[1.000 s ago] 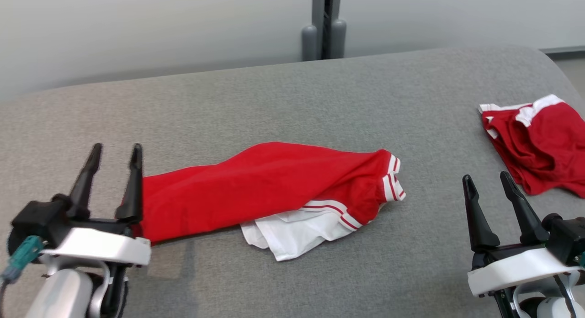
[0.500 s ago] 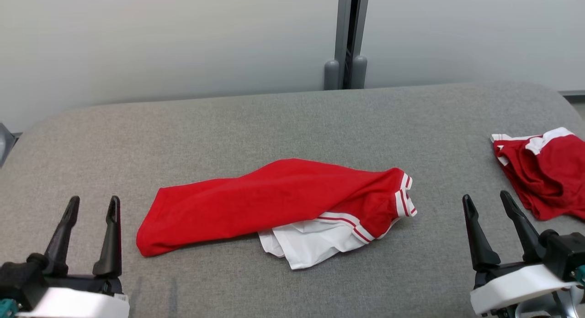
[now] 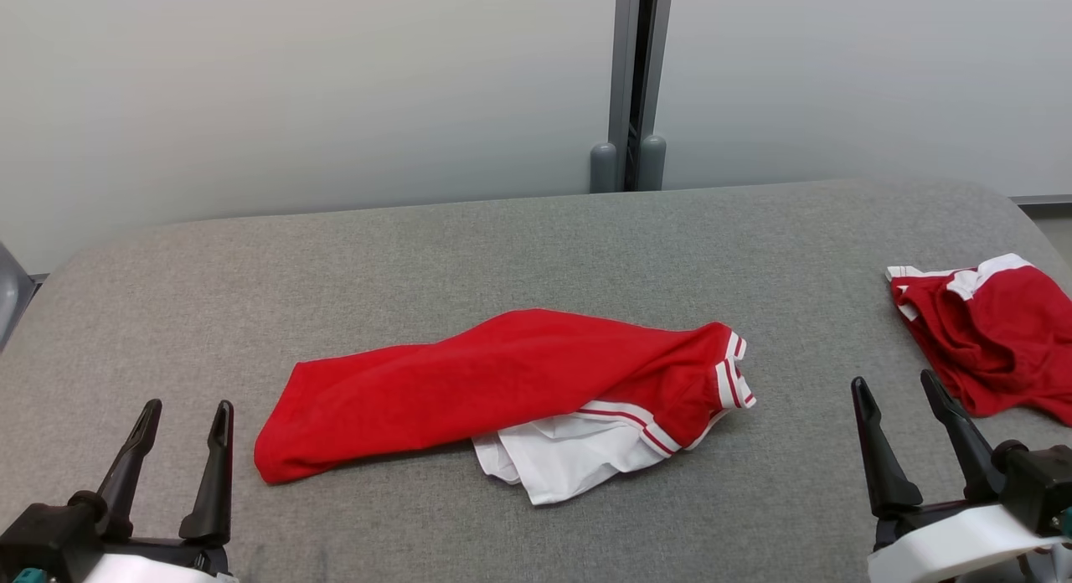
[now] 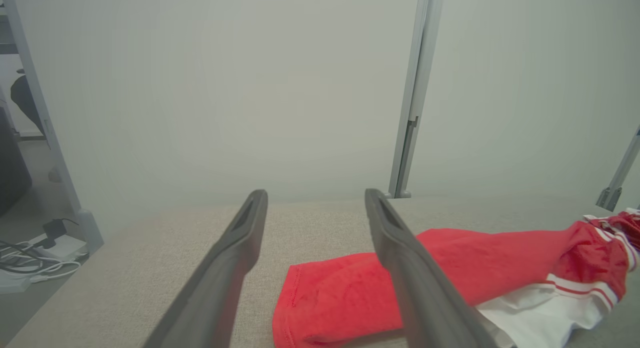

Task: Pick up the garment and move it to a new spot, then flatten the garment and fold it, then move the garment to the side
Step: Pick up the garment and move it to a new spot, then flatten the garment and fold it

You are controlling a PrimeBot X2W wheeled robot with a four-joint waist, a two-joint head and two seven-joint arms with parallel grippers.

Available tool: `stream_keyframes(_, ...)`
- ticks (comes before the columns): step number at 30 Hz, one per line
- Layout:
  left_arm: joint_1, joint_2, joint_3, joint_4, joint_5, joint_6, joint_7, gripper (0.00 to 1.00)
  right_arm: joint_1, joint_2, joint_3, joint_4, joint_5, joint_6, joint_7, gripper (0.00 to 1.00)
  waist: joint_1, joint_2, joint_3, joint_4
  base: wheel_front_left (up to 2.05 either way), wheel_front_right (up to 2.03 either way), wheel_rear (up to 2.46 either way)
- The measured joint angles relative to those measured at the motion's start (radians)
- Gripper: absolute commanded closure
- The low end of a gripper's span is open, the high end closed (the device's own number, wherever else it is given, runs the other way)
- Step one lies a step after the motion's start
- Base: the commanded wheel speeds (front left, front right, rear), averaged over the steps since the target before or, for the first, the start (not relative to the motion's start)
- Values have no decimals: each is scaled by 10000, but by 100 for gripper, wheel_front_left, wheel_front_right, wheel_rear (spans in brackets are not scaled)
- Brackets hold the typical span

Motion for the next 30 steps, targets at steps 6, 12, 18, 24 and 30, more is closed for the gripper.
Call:
stream_keyframes(6, 34, 35, -69, -81, 33, 100, 142, 0, 58, 0, -25, -92, 42, 0, 65, 0, 0, 0, -6, -15, 0, 0, 0)
stream_keyframes(12, 47, 71, -150, -151, 65, 190, 253, 0, 64, 0, -35, -138, 69, 0, 104, 0, 0, 0, 10, -17, 0, 0, 0)
stream_keyframes(18, 82, 102, -194, -247, 86, 297, 322, 0, 75, 2, 46, -153, 71, 0, 163, 0, 0, 0, 63, 1, 0, 0, 0)
stream_keyframes(24, 85, 132, -219, -372, 121, 364, 351, 0, -164, -157, 773, -198, -56, 0, 291, 0, 0, 0, 150, 73, 0, 0, 0)
stream_keyframes(30, -142, 86, -407, -510, 138, 349, 353, 0, -893, -1429, 3053, 48, -174, 0, 928, 0, 0, 0, 393, 294, 0, 0, 0)
